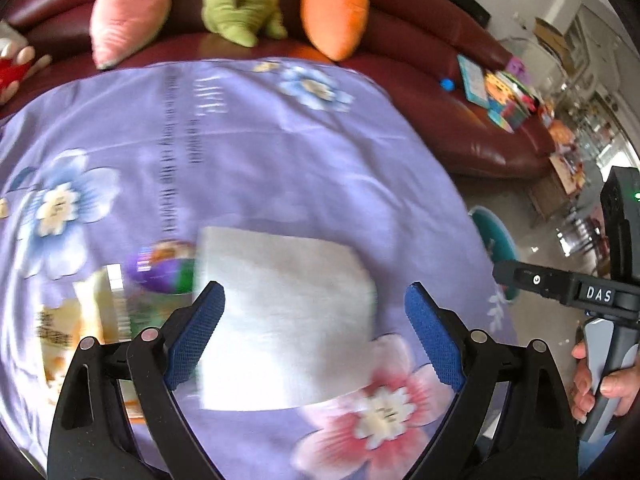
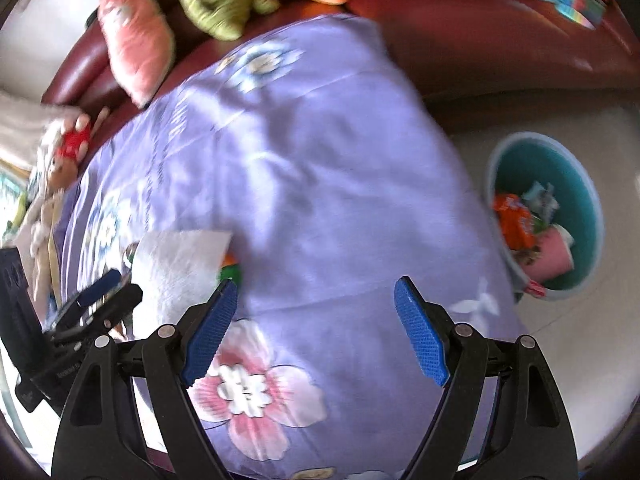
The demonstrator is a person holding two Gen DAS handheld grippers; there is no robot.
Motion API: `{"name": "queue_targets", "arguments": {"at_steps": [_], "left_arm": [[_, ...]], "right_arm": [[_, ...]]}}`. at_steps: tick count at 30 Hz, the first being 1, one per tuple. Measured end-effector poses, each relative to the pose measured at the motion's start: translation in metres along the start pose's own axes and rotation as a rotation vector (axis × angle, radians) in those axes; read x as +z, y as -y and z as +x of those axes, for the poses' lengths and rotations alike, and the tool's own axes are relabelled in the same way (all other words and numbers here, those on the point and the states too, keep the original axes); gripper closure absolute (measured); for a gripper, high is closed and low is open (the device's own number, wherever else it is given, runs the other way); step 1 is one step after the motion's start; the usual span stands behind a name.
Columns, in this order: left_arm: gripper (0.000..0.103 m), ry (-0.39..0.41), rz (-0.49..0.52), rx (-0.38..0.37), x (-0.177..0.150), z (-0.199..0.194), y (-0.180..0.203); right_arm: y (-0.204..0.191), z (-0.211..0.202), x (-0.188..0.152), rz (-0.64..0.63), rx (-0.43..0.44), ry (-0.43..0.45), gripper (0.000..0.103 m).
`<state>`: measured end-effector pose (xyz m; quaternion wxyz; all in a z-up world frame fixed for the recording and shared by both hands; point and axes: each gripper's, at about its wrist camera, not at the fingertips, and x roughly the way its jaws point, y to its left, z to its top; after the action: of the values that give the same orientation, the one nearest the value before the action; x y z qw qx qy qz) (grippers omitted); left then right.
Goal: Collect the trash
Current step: 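Move both grippers back toward the table, then grasp the white paper towel with the right gripper while the left gripper grasps the yellow snack bag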
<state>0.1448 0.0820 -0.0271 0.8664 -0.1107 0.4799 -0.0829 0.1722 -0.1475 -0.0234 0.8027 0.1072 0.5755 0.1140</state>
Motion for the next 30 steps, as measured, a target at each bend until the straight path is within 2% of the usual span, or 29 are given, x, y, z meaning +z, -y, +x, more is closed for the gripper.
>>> {"name": "queue_targets", "arguments": {"at_steps": [7,14,20,21,24,26,27,28,30], "left_arm": [[0.011,0.032,-0.081,0.054,-0.014,-0.024,-0.060],[0.011,0.038,-0.126,0.101,-0.031,-0.039,-0.100],[0.011,0.010,-0.153,0.142,-0.046,-0.037,-0.125],[0.011,0.009,-0.156,0.147,-0.048,-0.037,-0.128],[0.011,0.026,-0.171,0.177,-0.054,-0.042,-0.140],[0.011,0.038,-0.181,0.195,-0.058,-0.045,-0.147],[0.011,0.036,-0.185,0.201,-0.059,-0.046,-0.151],[0.011,0.034,-0.189,0.206,-0.060,-0.046,-0.154],[0.011,0.025,-0.205,0.216,-0.064,-0.046,-0.161]], "right_arm": [[-0.074,0.035,0.000,-0.161,0.026,-0.067,0.026],[-0.144,0.076,-0.008,-0.332,0.052,-0.121,0.026],[-0.165,0.104,-0.015,-0.409,-0.004,-0.145,0.025],[-0.167,0.106,-0.017,-0.418,-0.008,-0.137,0.021],[-0.172,0.108,-0.021,-0.463,-0.036,-0.103,0.021],[-0.176,0.109,-0.024,-0.484,-0.058,-0.086,0.029],[-0.178,0.110,-0.026,-0.495,-0.054,-0.085,0.045],[-0.179,0.112,-0.027,-0.496,-0.039,-0.098,0.053],[-0.180,0.112,-0.029,-0.484,-0.022,-0.105,0.060]]}}
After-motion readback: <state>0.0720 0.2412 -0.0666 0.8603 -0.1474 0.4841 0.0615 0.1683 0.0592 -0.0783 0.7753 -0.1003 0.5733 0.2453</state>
